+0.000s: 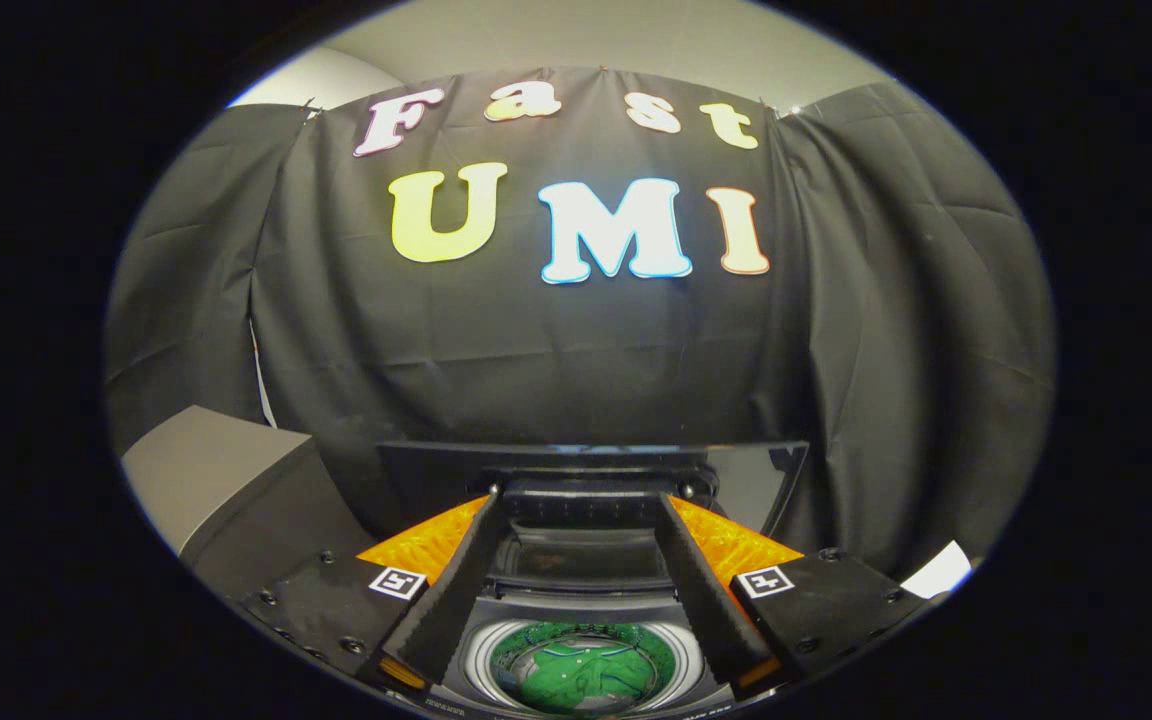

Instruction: Put the clothes into the washing machine and then close the washing machine lid.

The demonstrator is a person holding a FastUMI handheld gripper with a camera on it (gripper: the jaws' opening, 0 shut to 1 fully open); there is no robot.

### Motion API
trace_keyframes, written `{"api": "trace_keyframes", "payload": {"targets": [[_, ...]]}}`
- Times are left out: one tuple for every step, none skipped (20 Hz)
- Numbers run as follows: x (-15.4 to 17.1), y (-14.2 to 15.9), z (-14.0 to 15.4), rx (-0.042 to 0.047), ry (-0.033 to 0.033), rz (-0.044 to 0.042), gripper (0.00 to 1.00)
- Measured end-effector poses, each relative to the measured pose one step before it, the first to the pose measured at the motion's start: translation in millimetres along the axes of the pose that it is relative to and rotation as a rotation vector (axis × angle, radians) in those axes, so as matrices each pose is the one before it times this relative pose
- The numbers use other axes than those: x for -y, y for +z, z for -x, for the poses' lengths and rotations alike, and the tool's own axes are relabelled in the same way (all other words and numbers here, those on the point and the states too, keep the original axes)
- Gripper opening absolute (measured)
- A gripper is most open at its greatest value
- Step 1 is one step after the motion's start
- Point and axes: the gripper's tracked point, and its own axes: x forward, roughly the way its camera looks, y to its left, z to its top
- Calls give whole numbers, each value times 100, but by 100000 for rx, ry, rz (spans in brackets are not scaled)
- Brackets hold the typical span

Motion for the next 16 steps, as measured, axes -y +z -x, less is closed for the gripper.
{"api": "trace_keyframes", "payload": {"targets": [[-169, 625, -419, 1103, 492, 49, 97], [-84, 626, -653, 993, 105, 463, 97], [-30, 658, -619, 953, -17, 645, 97], [-68, 497, -631, 494, 227, 709, 97], [17, 433, -704, 326, -196, 519, 97], [20, 514, -622, 577, -209, 50, 97], [6, 507, -688, 677, -186, -446, 97], [30, 125, -921, -429, -267, -631, 97], [-13, -69, -942, -856, -5, -613, 97], [95, -138, -972, -1252, -591, -616, 97], [128, -212, -779, -1414, -490, -811, 97], [259, -117, -666, -562, -799, -835, 97], [169, 43, -666, -391, -938, -843, 97], [311, -105, -686, -582, -810, -868, 97], [168, -242, -537, -1257, -313, -945, 97], [112, -364, -492, -1635, -468, -705, 97]]}}
